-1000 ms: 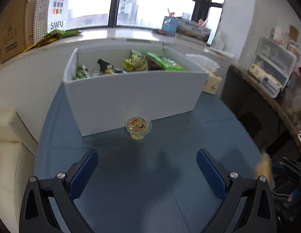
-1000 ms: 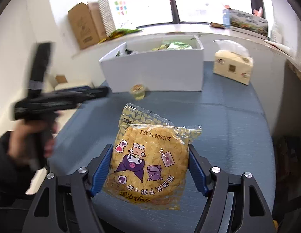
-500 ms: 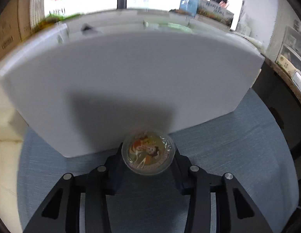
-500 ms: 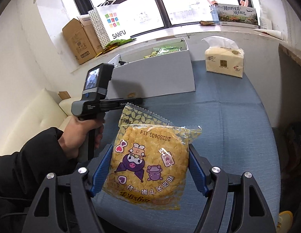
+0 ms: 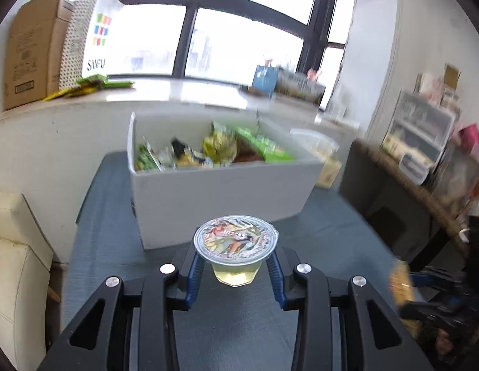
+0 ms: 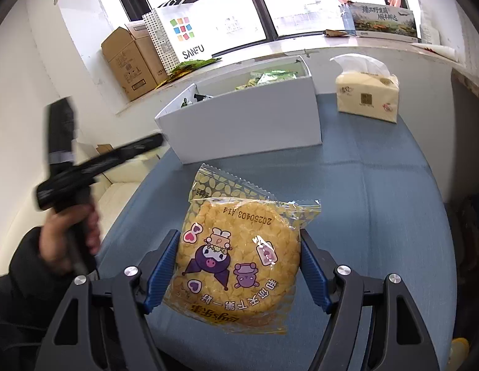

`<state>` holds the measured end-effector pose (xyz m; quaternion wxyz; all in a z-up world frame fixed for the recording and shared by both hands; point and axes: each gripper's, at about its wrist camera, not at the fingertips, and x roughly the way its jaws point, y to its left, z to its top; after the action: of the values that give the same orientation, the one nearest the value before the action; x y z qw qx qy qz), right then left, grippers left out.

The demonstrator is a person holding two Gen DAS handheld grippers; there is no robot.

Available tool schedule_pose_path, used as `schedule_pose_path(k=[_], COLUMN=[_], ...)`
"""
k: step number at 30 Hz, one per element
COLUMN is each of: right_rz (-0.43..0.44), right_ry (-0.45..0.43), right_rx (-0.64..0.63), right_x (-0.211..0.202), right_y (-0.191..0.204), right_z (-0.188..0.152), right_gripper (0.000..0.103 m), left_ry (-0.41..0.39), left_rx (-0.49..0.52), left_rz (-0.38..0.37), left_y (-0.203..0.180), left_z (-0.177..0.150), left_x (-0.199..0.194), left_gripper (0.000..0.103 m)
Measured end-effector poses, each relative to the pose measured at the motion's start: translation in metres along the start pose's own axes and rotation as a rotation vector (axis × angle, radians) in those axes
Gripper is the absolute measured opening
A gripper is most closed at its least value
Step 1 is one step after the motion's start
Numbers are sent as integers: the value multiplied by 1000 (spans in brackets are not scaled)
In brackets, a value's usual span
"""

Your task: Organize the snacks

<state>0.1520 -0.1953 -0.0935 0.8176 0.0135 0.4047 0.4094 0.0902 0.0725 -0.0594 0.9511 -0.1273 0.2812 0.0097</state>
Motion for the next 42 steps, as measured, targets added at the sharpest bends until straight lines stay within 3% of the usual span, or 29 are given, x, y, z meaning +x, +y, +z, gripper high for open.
schedule_pose_path(k=[5, 12, 18, 23, 24, 25, 26, 27, 31, 34, 39, 42], right_rz=[25, 74, 76, 39, 35, 26, 4, -8, -16, -38, -158, -294], right_ry=[-35, -126, -115, -90, -80, -56, -32, -34, -108, -130, -243, -294], right_rx=[-22, -41, 40, 53, 65, 83, 107, 120, 103, 76, -109, -231], right_x=[10, 38, 94, 136, 141, 149, 155, 156, 135, 113, 59, 31], right_y=[12, 30, 20, 12, 9, 5, 0, -4, -12, -7, 32, 57], right_z=[31, 130, 203, 235, 238, 241, 243, 242, 235, 229, 211, 196], right_gripper=[78, 78, 78, 78, 79, 88, 95, 103, 103, 103, 103, 103], left_ry=[-74, -146, -77, -13, 35, 70, 78, 66, 50, 33, -54, -120], left_rx=[2, 4, 0, 5, -7, -28, -53, -59, -39, 35, 189, 191], left_rz=[-12, -16, -3, 25, 25, 23, 25, 28, 14, 56, 165, 156], left_y=[14, 34, 51, 61, 66, 71, 77, 80, 79, 64, 25, 8], left_z=[22, 84, 136, 152, 151, 150, 147, 144, 137, 133, 123, 113], left_x=[-28, -9, 58, 102, 112, 118, 118, 115, 97, 76, 26, -6], left_gripper=[41, 41, 41, 42, 56, 83, 98, 103, 103, 103, 103, 103])
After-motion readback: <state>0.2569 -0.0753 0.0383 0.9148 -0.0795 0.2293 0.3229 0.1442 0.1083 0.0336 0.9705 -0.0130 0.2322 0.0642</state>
